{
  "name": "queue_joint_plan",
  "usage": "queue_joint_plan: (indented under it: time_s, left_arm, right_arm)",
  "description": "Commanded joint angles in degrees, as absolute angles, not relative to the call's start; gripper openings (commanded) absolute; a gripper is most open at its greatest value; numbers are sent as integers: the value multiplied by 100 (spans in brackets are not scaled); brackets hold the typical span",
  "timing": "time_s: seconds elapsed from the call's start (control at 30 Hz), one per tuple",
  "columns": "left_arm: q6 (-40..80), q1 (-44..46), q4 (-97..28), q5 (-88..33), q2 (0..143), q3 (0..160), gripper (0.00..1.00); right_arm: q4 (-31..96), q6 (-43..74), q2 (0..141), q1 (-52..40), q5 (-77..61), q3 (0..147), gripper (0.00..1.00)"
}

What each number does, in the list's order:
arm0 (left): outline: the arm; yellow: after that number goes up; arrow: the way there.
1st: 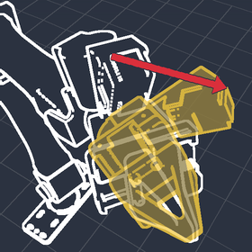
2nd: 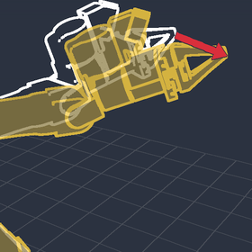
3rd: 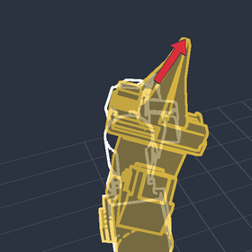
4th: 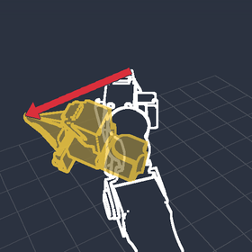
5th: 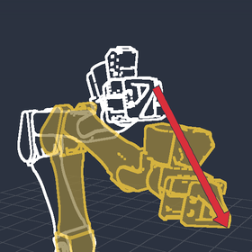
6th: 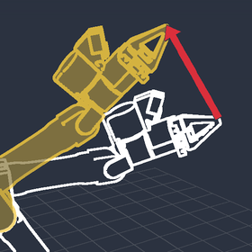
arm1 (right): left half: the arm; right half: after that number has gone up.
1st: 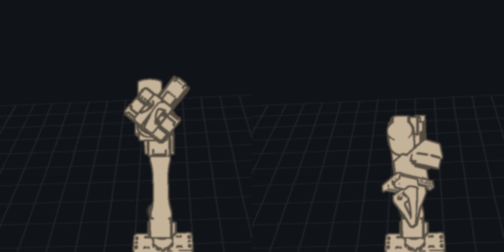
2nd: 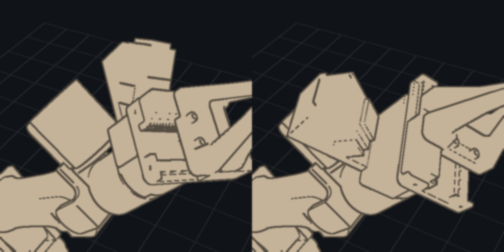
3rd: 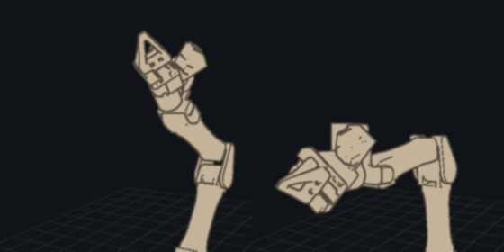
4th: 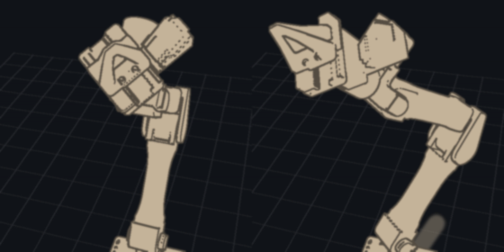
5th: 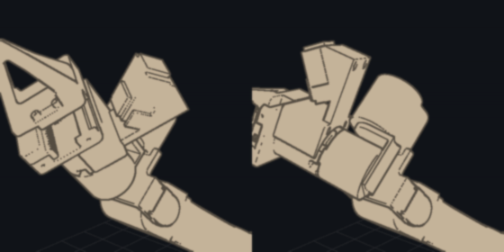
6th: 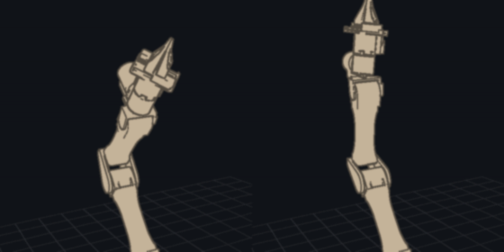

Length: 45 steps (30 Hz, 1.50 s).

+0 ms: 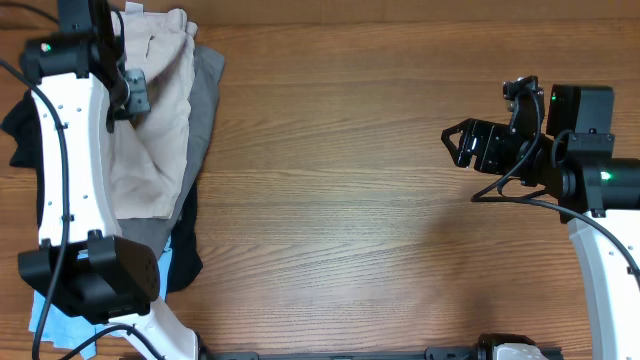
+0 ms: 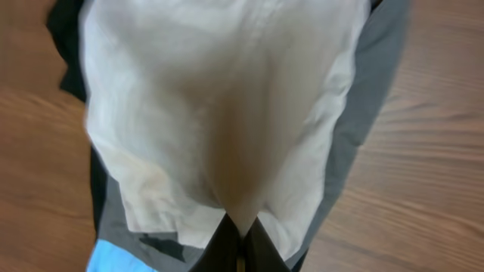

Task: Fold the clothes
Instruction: 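Lift the beige shorts with the left gripper and drag them rightward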

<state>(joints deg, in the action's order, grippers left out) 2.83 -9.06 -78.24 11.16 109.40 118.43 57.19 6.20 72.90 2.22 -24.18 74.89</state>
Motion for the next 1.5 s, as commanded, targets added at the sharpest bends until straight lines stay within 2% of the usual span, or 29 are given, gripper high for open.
queue_joint_plan:
  time_s: [0.0, 0.23, 0.43, 0.6, 0.73, 0.93, 1.1, 1.47]
  left_arm:
    - [123, -499, -8414, 1009, 10857, 12982, 4]
    - [38, 799, -8569, -578, 10857, 14127, 4]
    - [200, 2165, -8108, -1002, 11080, 14068, 4]
    - [397, 3017, -7887, -1052, 11681, 14068, 4]
    - [408, 3607, -7575, -1575, 12462, 14068, 4]
    - [408, 4182, -7275, -2115, 13183, 14068, 4]
    - [528, 4591, -6884, -2228, 13257, 14092, 4]
    - [683, 4840, -6709, -3179, 13231, 14103, 4]
  right_arm:
    - [5627, 591, 7266, 228, -2456, 7649, 85]
    - [5865, 591, 7122, 298, -2451, 8232, 82]
    - [6753, 589, 7061, 716, -2012, 9319, 82]
    - [7220, 593, 7061, 1406, -1811, 9900, 84]
    - [7312, 593, 7061, 2143, -1920, 10141, 84]
    - [7231, 593, 7074, 2917, -2329, 10141, 84]
    - [7144, 593, 7072, 3411, -2418, 10141, 85]
    - [7087, 589, 7072, 4095, -2845, 10141, 85]
